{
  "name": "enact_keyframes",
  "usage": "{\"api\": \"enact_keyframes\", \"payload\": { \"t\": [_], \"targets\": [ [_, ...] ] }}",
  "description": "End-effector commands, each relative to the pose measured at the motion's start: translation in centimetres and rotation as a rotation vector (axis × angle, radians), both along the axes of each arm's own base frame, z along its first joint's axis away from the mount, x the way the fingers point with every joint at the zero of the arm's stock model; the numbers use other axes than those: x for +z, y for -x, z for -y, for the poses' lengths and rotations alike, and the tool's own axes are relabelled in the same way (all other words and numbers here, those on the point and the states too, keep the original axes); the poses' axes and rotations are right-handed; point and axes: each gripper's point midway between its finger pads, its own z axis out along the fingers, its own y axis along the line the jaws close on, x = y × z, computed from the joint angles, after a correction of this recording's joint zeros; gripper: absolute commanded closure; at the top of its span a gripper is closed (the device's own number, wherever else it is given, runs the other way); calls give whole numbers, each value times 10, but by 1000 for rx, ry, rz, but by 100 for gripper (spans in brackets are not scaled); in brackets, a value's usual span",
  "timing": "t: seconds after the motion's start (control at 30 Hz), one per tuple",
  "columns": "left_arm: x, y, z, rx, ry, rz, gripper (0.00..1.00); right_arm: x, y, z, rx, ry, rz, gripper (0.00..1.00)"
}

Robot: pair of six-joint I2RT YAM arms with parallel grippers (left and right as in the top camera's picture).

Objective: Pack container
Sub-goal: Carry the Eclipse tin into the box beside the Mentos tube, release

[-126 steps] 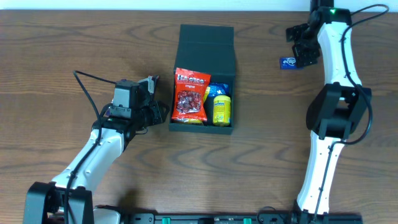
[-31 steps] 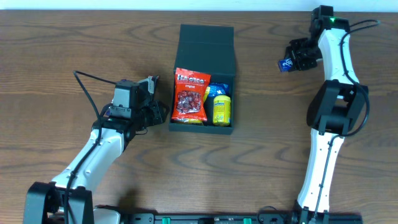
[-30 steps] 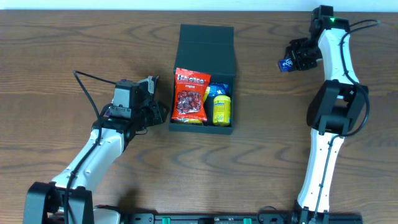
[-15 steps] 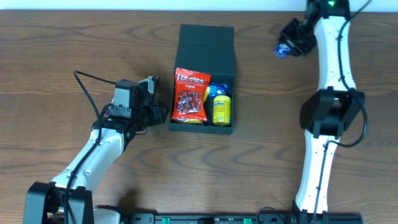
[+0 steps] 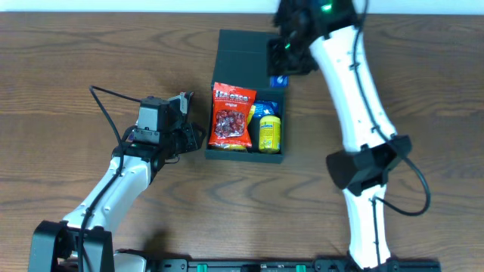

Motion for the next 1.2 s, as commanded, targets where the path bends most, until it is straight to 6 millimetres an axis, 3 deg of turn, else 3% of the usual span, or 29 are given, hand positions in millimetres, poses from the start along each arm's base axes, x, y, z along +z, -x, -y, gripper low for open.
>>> {"api": "enact_keyframes", "payload": {
  "t": [0.0,0.17,0.3,0.43,0.6,1.0,1.17],
  "targets": [
    [2,0,-1,-9,-10,16,72,14,9,-9,82,49,57,98],
    [2,0,-1,-9,-10,15,72,-7,28,-25,139,91,-10,98],
    [2,0,-1,-9,-10,15,72,-37,40,-12,124,186,-103,99],
    [2,0,-1,-13,-13,18,72,-55,51,-5,80,223,-175,98],
    [2,0,-1,-17,-16,21,72,-62,54,11,-53,363,-151,98],
    [2,0,-1,-16,-15,21,72,-69,83,-27,-200,361,-157,98],
    [2,0,-1,-16,-15,21,72,-89,99,-19,-258,435,-205,98]
  ]
}}
